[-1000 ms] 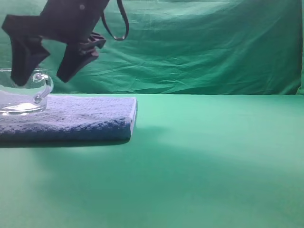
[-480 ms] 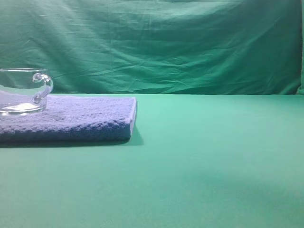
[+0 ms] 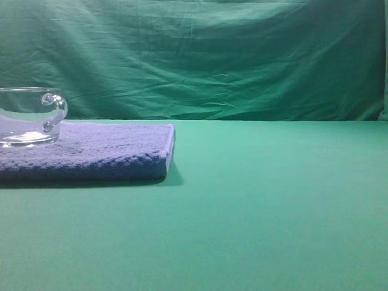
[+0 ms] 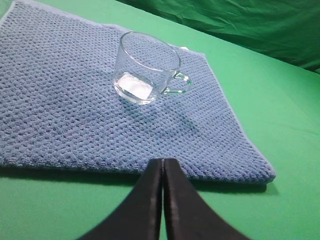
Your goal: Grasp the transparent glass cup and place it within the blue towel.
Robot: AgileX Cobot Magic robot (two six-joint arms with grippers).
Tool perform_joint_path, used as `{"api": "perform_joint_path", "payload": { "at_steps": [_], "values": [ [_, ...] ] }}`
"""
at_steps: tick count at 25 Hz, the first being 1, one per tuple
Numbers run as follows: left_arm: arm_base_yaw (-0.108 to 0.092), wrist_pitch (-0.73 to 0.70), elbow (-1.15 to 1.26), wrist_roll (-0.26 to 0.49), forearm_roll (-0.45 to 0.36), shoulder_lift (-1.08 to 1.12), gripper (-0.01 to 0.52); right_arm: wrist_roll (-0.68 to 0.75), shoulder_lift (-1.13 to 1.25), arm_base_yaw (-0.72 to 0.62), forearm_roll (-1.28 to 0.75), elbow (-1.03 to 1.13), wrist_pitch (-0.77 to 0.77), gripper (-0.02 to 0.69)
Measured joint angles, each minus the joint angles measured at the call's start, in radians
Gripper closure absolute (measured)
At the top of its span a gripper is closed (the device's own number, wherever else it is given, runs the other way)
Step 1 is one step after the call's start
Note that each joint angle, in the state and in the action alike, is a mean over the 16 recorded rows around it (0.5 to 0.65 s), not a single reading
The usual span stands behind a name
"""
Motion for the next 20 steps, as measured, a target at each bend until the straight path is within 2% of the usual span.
{"api": "perform_joint_path", "payload": {
  "at_steps": [9,20],
  "values": [
    [0.000,0.000,0.000,0.000,0.000,0.000,0.514,0.154,-0.149,0.000,-0.112,0.030,0.013,0.665],
    [0.000,0.000,0.000,0.000,0.000,0.000,0.514,0.260,-0.470,-0.066,-0.189,0.299,-0.214,0.665]
  ]
}}
